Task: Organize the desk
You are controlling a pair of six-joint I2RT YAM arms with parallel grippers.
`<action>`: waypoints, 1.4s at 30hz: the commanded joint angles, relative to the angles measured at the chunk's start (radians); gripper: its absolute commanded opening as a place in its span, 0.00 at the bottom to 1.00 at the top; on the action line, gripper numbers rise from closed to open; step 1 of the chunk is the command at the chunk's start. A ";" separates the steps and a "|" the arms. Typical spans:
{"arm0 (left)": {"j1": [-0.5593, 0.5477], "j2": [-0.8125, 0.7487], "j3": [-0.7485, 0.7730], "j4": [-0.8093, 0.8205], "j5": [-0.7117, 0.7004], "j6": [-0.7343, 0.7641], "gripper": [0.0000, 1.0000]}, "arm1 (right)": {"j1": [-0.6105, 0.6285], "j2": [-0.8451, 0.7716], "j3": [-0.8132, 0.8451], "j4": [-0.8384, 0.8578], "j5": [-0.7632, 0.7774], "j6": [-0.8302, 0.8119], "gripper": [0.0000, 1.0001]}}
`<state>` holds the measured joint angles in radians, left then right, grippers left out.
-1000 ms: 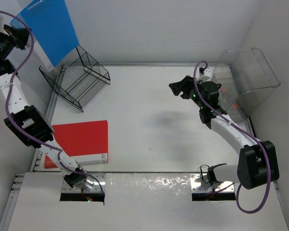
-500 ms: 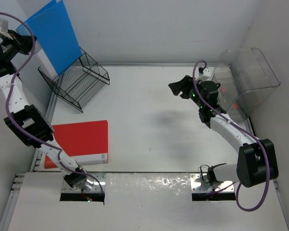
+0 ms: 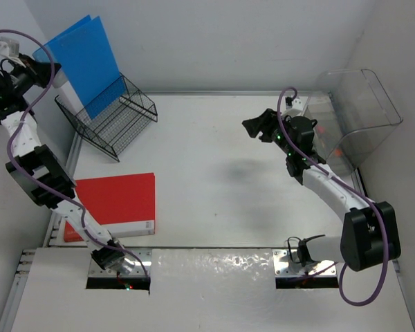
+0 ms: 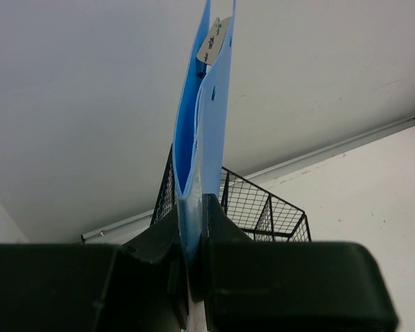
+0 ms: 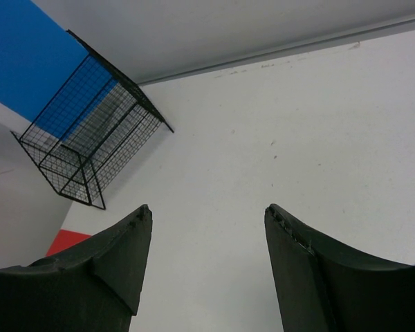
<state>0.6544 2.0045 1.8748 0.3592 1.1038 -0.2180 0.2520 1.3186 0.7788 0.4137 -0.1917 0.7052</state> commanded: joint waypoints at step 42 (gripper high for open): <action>-0.013 -0.427 -0.187 -0.552 -0.228 0.400 1.00 | 0.546 0.752 0.364 0.188 -0.342 0.344 0.65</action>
<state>0.6476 1.5986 1.7432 -0.1230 0.8974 0.1253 0.7589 2.0460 1.0756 0.5102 -0.4454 0.9386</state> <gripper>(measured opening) 0.996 0.654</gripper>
